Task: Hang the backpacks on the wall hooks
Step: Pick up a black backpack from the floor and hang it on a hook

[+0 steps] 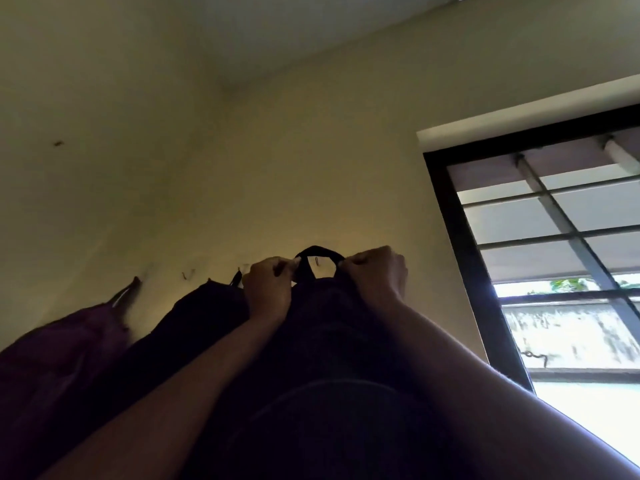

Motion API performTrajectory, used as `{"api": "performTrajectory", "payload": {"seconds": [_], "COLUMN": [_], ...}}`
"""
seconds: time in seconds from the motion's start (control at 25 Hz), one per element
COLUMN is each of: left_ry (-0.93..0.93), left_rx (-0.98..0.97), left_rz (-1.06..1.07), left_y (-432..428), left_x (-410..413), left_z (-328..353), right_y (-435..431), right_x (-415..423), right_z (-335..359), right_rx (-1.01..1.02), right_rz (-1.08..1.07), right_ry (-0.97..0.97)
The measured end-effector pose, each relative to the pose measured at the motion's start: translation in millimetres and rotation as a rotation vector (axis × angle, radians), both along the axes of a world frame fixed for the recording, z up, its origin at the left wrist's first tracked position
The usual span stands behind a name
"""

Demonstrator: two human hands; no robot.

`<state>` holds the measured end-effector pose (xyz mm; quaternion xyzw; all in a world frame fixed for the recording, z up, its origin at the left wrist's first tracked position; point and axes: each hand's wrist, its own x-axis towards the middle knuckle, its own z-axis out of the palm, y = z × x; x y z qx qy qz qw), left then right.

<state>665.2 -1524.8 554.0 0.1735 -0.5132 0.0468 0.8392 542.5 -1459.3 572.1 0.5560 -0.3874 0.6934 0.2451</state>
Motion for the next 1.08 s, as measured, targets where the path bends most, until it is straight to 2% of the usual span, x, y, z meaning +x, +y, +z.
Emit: {"api": "performTrajectory", "payload": {"seconds": [0.28,0.56,0.8,0.96,1.08], "left_ry": [-0.085,-0.237,-0.357,-0.408,-0.515], "left_rx": [0.003,0.169,0.222,0.160,0.198], "left_rz": [-0.018,-0.054,0.017,0.140,0.208], "left_y": [-32,-38,-29,-11,9], "left_x": [7,13,17,22,31], "left_z": [27,42,27,15,11], "right_y": [-24,-26,-29,-20,-6], "right_x": [11,12,11,10,5], "right_z": [24,24,6,-8,-16], "right_rx": [-0.026,-0.026,0.026,0.096,0.162], "right_rz": [-0.092,-0.129,-0.157,-0.100,0.017], "right_ry": [-0.040,-0.040,0.020,0.064,0.037]}}
